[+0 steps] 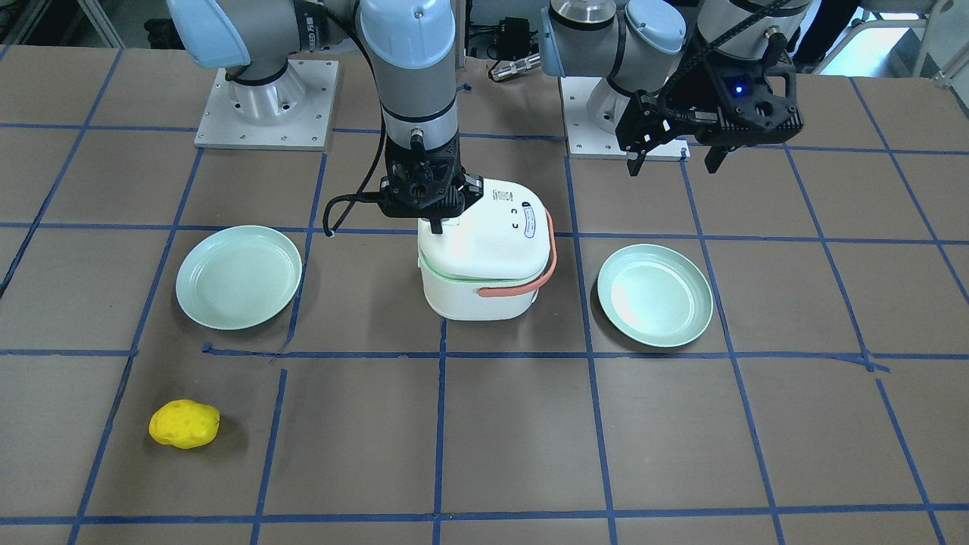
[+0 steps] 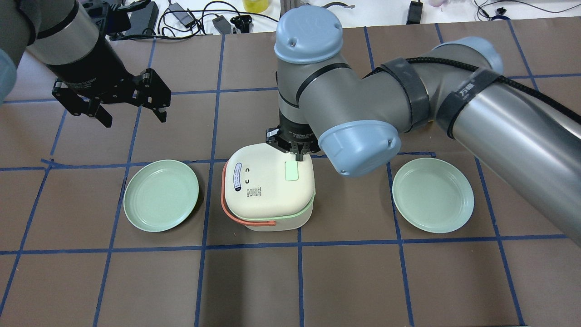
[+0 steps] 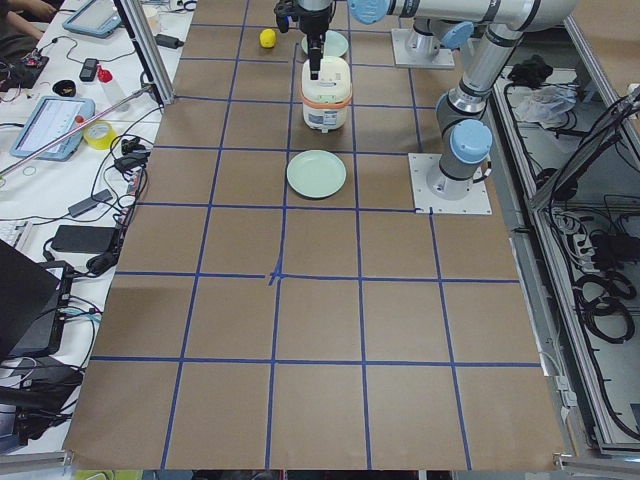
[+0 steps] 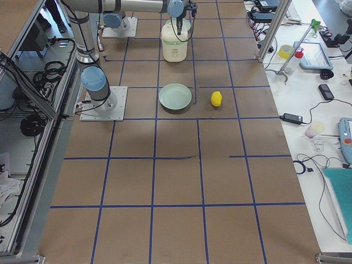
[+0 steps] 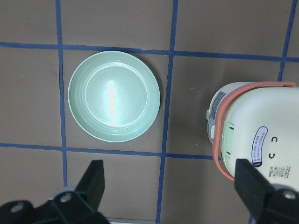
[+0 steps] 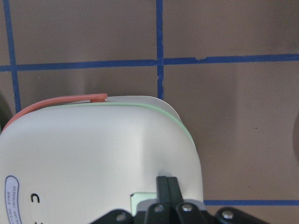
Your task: Press rice cooker button
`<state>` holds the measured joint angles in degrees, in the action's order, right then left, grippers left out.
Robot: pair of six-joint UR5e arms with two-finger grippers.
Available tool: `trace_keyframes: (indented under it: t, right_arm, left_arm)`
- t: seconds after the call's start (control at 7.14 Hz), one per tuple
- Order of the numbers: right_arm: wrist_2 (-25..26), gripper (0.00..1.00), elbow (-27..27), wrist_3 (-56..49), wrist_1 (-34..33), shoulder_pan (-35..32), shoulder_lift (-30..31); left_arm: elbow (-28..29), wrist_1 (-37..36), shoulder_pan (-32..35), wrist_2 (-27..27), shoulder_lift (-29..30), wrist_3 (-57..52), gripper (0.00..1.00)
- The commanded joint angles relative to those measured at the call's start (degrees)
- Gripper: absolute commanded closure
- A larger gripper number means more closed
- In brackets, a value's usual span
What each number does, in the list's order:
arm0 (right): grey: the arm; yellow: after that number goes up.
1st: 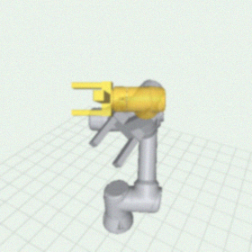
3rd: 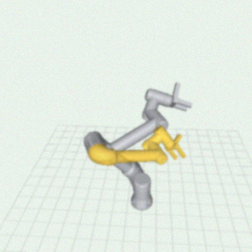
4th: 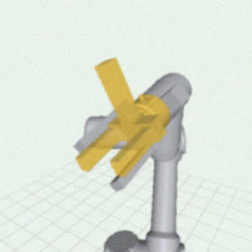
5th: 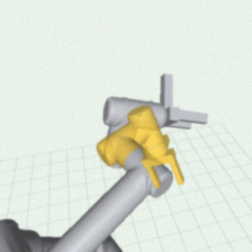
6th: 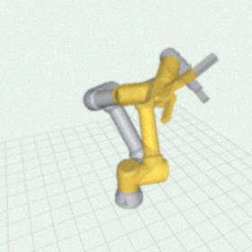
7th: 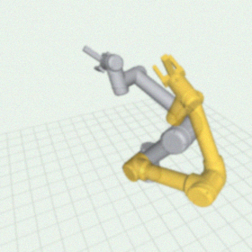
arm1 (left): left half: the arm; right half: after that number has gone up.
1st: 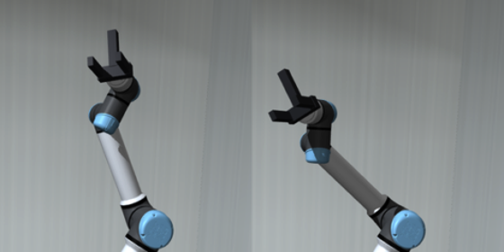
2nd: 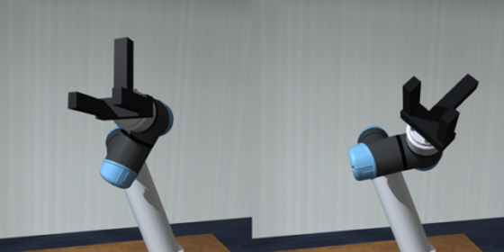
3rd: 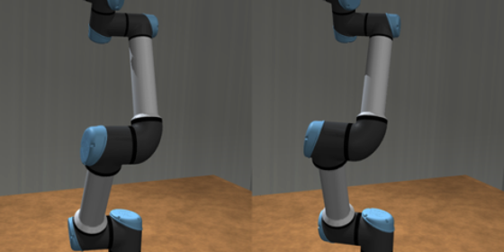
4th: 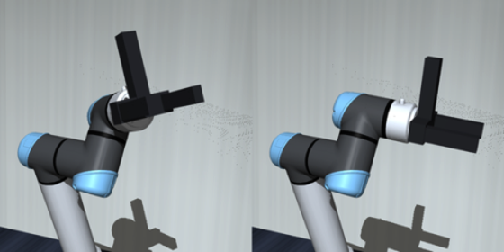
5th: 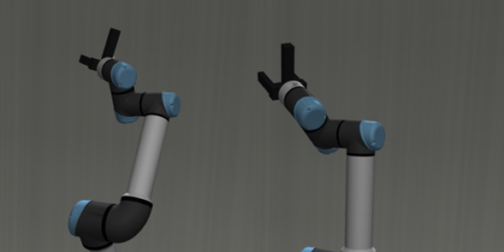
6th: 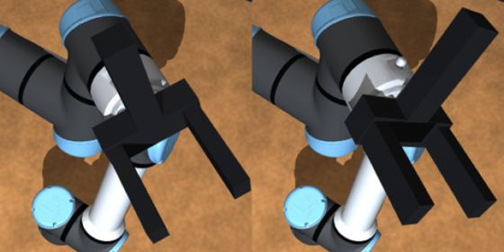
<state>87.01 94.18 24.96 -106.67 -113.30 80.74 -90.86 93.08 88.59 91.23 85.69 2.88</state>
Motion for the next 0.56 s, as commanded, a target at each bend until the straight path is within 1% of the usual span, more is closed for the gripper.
trace_keyframes:
  t: [0.0,0.14,0.28,0.42]
  right_arm:
    - [0.5,0.51,-4.1,-0.4,3.1,3.4,0.8]
    - [3.5,0.01,-5.2,-1.2,5.5,4.8,1.9]
    - [5.9,0.0,-6.1,-7.4,8.1,6.7,3.2]
    - [5.4,0.0,-7.6,-8.3,8.5,9.3,3.7]
  left_arm:
    - [0.0,0.0,0.0,0.0,0.0,0.0,0.0]
    - [0.0,0.0,0.0,0.0,0.0,0.0,0.0]
    - [0.0,0.0,0.0,0.0,0.0,-0.1,0.0]
    - [0.0,0.0,0.0,0.0,0.0,0.0,0.0]
